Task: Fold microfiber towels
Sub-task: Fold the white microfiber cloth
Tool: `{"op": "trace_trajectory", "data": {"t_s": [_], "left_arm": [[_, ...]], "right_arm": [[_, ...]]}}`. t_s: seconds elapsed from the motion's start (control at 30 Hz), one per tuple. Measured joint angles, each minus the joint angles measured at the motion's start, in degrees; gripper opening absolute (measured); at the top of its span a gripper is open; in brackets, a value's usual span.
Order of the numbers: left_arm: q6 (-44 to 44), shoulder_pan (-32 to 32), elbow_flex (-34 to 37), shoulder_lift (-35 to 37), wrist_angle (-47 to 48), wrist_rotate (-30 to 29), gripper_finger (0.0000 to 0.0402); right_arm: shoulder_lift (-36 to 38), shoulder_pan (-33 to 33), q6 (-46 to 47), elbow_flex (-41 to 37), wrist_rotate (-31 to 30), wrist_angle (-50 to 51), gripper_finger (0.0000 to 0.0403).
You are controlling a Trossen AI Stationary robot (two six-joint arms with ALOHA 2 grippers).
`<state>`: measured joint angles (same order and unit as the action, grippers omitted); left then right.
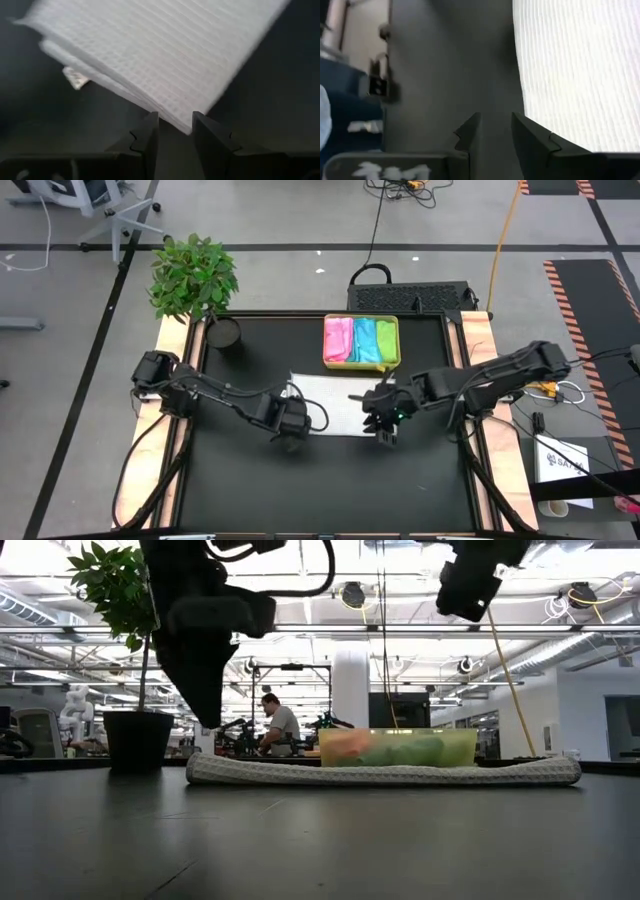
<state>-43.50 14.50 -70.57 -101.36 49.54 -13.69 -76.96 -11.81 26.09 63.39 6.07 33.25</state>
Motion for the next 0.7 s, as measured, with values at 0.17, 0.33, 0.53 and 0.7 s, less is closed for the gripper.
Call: {"op": "trace_trajectory", "data": {"t_s": [0.17, 0.33, 0.53, 0.7], "left_arm": [[8.18, -0.54, 0.0, 0.0, -0.09, 7.31, 0.0122], [14.1, 1.93, 0.0, 0.0, -0.07, 9.11, 0.0122], [20.63, 8.41, 0.0, 0.0, -0.2, 4.58, 0.0122], [19.71, 11.63, 0.0, 0.0, -0.46, 1.06, 0.0122]], "right_arm": [[-1.07, -0.42, 0.2, -0.01, 0.05, 5.8, 0.0122], [-1.58, -1.41, 1.76, -0.01, 1.37, 8.62, 0.0149], [-2.53, -4.19, 4.04, -0.01, 1.72, 7.66, 0.0165], [-5.0, -6.86, 3.93, -0.23, 1.65, 6.67, 0.0167]]}}
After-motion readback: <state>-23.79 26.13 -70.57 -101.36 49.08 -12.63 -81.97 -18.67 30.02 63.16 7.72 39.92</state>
